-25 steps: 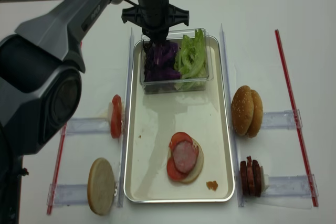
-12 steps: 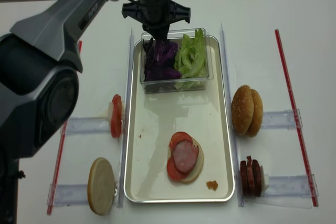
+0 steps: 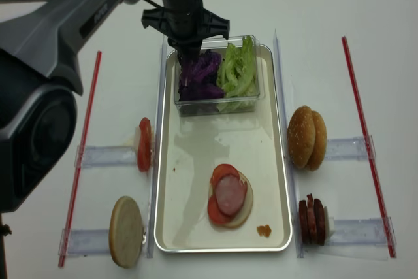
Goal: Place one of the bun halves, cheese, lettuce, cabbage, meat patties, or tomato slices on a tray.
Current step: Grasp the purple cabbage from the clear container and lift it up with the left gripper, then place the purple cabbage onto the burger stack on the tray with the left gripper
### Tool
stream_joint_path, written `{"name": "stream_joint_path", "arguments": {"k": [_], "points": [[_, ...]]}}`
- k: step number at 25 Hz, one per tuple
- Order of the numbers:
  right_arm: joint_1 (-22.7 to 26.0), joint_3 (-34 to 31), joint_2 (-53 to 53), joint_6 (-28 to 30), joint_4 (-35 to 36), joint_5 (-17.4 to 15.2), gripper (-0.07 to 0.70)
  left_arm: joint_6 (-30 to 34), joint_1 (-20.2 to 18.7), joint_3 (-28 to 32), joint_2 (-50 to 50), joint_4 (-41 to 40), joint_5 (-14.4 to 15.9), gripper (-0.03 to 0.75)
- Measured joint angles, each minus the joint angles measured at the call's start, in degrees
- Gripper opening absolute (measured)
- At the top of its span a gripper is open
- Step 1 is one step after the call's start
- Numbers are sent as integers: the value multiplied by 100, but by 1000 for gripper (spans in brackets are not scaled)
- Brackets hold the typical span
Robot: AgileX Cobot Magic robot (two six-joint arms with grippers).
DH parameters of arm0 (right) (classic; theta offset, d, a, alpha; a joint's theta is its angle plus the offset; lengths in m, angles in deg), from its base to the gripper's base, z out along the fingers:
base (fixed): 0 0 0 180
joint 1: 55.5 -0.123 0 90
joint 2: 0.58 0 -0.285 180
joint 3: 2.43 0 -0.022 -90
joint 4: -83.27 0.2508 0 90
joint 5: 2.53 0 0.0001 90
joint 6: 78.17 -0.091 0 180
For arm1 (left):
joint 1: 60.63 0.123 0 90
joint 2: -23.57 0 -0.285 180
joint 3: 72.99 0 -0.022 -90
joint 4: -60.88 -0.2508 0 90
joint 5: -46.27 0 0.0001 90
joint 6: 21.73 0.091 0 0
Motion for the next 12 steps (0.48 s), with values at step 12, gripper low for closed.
{"name": "stream_joint_path", "arguments": {"k": [12], "points": [[0, 0, 0, -10, 0, 0, 274, 61, -34, 1283, 1011, -23, -11, 174]]}}
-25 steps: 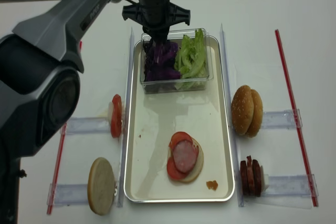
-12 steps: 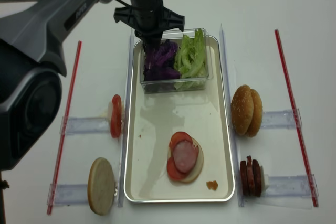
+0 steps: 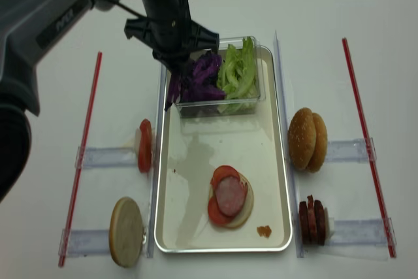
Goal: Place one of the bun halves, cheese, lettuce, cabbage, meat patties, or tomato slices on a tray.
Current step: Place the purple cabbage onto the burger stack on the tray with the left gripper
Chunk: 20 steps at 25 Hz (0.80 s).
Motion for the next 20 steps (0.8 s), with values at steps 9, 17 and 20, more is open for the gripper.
{"name": "stream_joint_path", "arguments": {"k": [9, 17, 20], "points": [[0, 0, 0, 0, 0, 0, 274, 17, -54, 1459, 918, 0, -304, 172], [0, 0, 0, 0, 0, 0, 274, 40, -67, 2559, 1603, 147, -740, 171], [0, 0, 0, 0, 0, 0, 274, 40, -80, 2865, 1790, 156, -843, 171]]}}
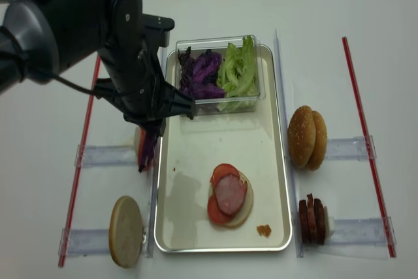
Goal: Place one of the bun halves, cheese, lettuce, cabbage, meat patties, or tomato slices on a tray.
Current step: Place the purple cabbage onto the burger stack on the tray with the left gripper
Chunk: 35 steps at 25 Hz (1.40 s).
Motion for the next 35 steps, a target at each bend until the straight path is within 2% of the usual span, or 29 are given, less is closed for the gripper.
{"name": "stream_joint_path", "arguments": {"k": [8, 13, 22, 28, 35], "points": [[0, 0, 0, 0, 0, 0, 274, 17, -220, 404, 173, 11, -144, 171], [0, 0, 0, 0, 0, 0, 274, 104, -370, 404, 176, 11, -315, 171], [0, 0, 0, 0, 0, 0, 274, 699, -782, 404, 29, 80, -371, 171], [0, 0, 0, 0, 0, 0, 274, 893, -1051, 391, -161, 151, -639, 171], [0, 0, 0, 0, 0, 0, 274, 1146, -1421, 23, -503, 279, -670, 171]]}}
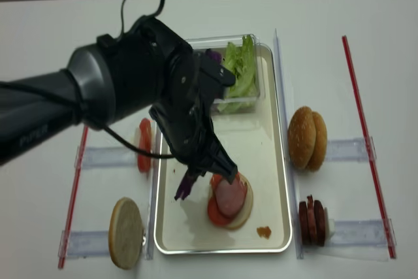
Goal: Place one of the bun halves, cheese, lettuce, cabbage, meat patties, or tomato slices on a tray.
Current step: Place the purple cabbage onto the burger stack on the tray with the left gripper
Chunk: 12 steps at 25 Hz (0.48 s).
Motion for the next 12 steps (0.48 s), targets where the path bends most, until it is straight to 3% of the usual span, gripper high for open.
{"name": "stream_joint_path", "arguments": {"k": [12], "points": [[0, 0, 0, 0, 0, 0, 274, 767, -371, -486, -421, 141, 219, 171]]}}
